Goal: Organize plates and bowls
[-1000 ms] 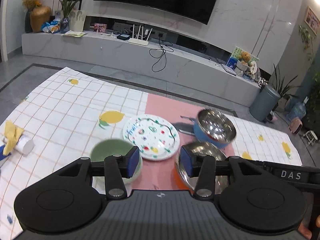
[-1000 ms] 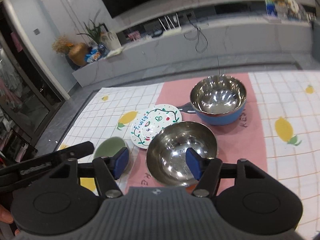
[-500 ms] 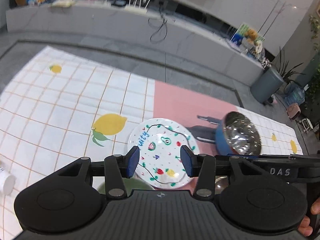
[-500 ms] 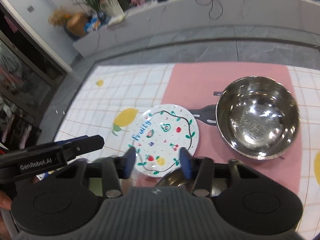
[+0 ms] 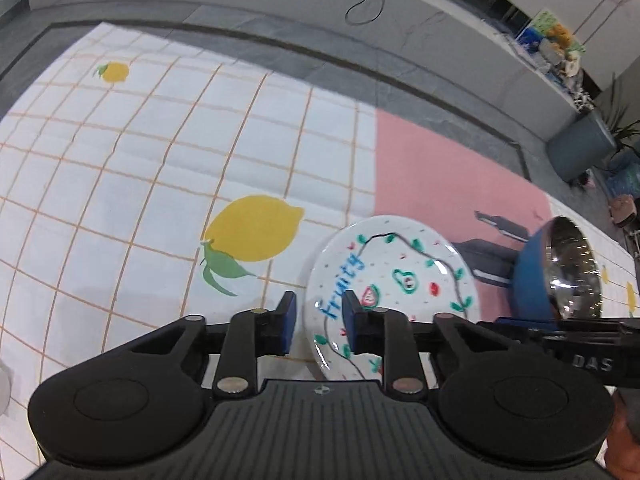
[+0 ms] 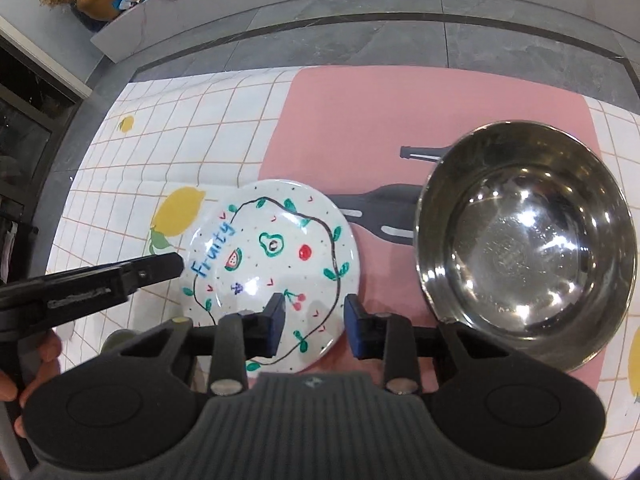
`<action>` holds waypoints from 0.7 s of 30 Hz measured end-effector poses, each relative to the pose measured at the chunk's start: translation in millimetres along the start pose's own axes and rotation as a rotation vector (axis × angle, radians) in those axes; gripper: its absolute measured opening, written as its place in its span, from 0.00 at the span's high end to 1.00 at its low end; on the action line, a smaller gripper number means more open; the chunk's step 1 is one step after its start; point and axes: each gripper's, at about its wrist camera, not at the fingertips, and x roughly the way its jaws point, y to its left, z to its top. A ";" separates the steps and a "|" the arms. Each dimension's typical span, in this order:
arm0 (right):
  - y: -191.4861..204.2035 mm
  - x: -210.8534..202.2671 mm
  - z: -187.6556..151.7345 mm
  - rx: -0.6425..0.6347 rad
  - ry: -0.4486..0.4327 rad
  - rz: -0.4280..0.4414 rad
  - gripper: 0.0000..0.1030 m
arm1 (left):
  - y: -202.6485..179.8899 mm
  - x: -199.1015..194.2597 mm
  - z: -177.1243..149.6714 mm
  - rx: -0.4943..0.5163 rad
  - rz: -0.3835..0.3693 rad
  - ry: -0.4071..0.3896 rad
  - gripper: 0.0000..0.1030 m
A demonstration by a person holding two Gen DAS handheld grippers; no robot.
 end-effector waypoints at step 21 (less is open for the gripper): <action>39.3 32.7 9.3 -0.057 0.139 -0.248 0.34 | 0.9 20.7 0.7 -0.023 -0.016 0.027 0.75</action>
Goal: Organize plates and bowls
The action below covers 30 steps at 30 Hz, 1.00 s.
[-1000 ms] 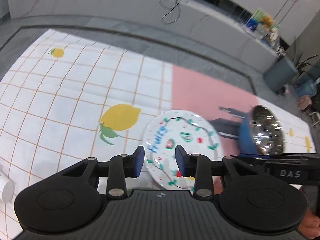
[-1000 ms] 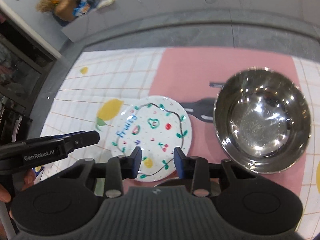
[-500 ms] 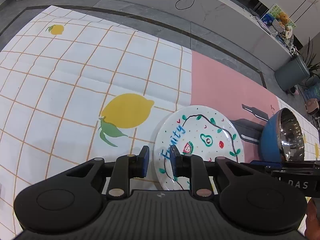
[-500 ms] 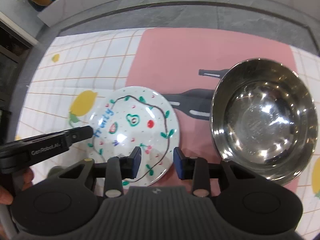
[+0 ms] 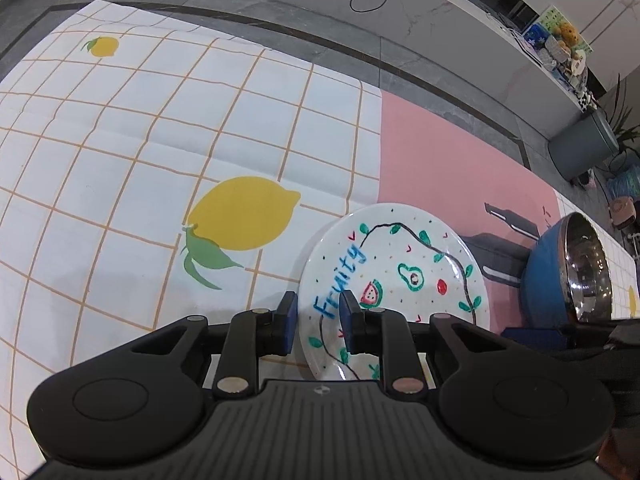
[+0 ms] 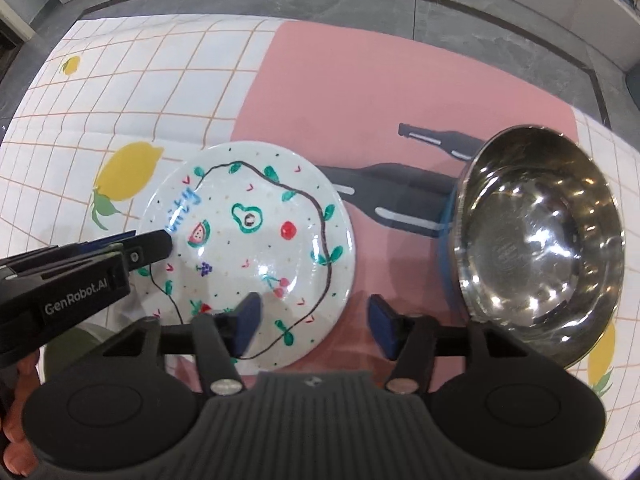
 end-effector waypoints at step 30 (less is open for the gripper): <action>-30.0 17.6 12.2 0.206 -0.028 0.331 0.70 | 38.7 -14.0 3.1 -0.086 0.030 -0.059 0.84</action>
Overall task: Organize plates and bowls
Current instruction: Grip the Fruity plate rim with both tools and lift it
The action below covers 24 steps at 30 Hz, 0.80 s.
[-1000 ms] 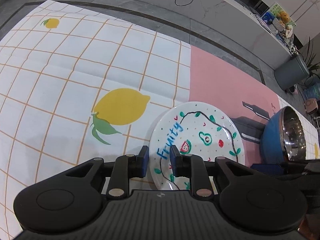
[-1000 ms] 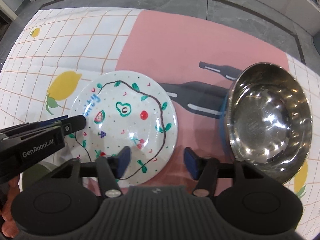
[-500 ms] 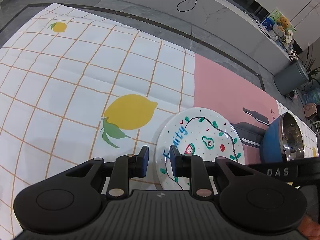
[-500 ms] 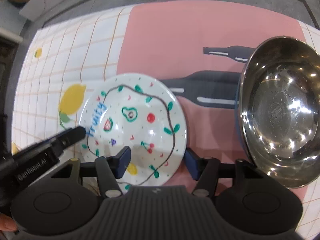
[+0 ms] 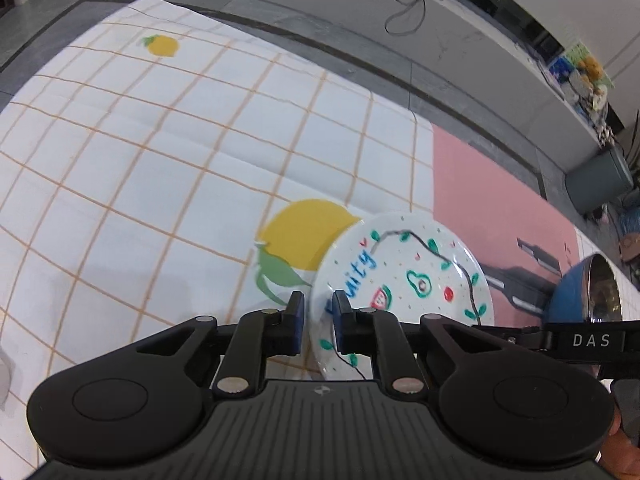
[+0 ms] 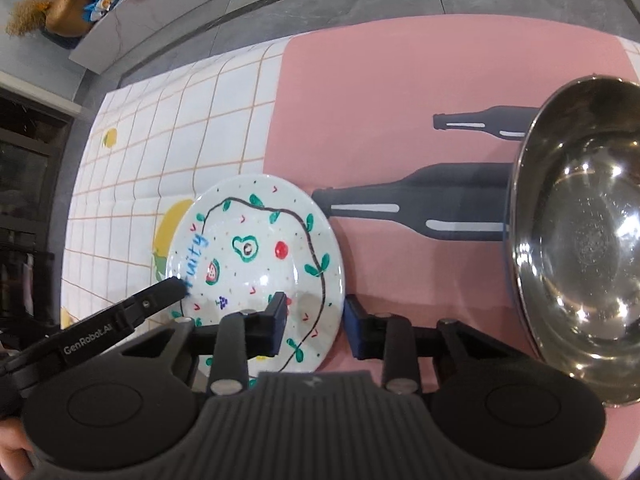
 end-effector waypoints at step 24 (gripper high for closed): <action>1.8 -18.3 -5.9 -0.072 -0.116 -0.019 0.88 | -4.8 -17.0 -2.7 -0.004 -0.019 -0.028 0.86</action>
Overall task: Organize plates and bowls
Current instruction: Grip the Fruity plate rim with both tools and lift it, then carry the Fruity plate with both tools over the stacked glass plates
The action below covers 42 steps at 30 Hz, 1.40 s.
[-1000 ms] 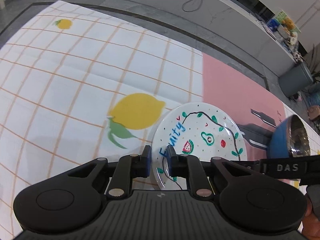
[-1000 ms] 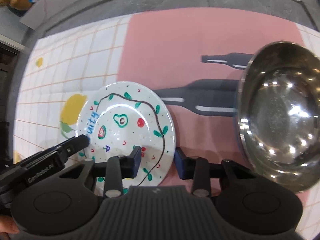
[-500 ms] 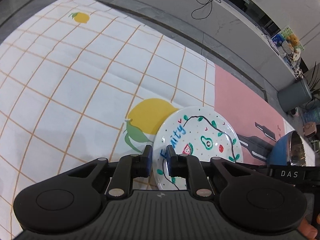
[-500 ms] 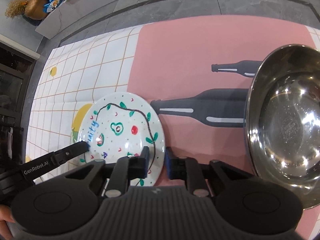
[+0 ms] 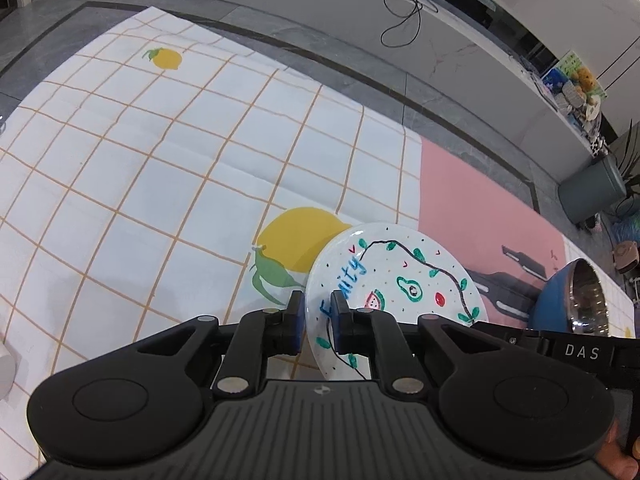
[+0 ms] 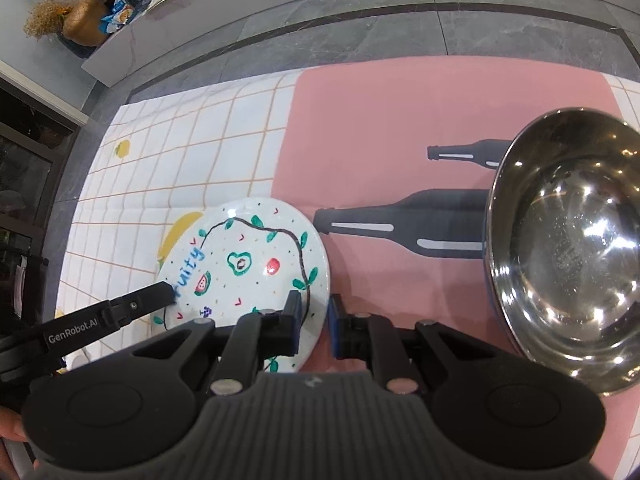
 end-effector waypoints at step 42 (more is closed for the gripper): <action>-61.8 -217.3 -236.5 -0.040 -0.231 0.119 0.89 | -75.7 -184.5 -206.3 0.048 -0.181 -0.159 0.86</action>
